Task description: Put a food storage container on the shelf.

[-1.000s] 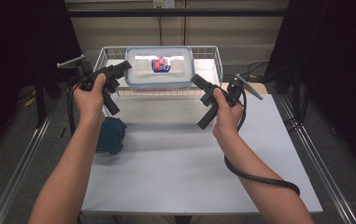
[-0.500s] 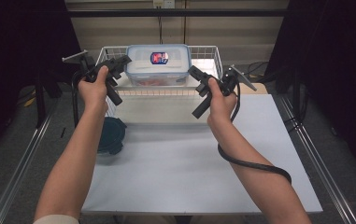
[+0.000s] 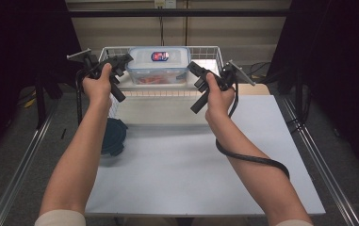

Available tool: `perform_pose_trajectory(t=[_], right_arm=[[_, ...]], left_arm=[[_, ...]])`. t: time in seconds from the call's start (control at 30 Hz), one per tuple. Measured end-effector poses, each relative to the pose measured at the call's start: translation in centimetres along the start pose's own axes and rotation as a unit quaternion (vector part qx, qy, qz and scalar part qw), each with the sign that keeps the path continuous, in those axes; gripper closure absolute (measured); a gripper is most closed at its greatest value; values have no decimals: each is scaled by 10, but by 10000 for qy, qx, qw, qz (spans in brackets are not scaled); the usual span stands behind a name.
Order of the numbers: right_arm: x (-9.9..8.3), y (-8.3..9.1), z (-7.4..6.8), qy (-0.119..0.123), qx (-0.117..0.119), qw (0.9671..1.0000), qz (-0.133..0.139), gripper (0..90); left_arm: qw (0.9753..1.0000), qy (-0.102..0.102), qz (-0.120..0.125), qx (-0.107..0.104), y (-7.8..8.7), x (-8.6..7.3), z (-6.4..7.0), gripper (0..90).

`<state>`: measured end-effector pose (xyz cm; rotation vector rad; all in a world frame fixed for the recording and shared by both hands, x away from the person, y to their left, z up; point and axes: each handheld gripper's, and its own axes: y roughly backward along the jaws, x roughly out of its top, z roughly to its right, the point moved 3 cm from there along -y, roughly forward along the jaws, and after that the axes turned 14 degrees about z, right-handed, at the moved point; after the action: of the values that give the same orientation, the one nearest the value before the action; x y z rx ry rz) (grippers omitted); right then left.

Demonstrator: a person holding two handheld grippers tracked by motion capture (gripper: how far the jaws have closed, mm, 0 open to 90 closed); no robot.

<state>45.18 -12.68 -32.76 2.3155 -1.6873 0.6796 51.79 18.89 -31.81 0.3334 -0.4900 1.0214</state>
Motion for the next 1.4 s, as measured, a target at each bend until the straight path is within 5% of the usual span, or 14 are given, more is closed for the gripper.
perform_pose_trajectory(t=[0.33, 0.8, 1.13, 1.23, 1.4], right_arm=[[-3, -7, -2, 3, -97, 10000, 17, 736], [-1, -15, -1, 154, -197, 9997, 66, 738], [0, -18, 0, 223, -200, 9995, 141, 734], [-1, -17, -2, 431, -159, 9989, 107, 696], [-6, -10, -7, 457, -29, 9989, 23, 618]], left_arm=[[9998, -44, 101, 169, -8, 4, -1, 537], [9996, -2, 244, 123, -15, 4, -2, 540], [9989, -191, 375, 185, -15, 2, 1, 542], [9988, -303, 371, 127, -11, 5, 4, 589], [9982, -535, 242, 119, -3, 1, 12, 490]])
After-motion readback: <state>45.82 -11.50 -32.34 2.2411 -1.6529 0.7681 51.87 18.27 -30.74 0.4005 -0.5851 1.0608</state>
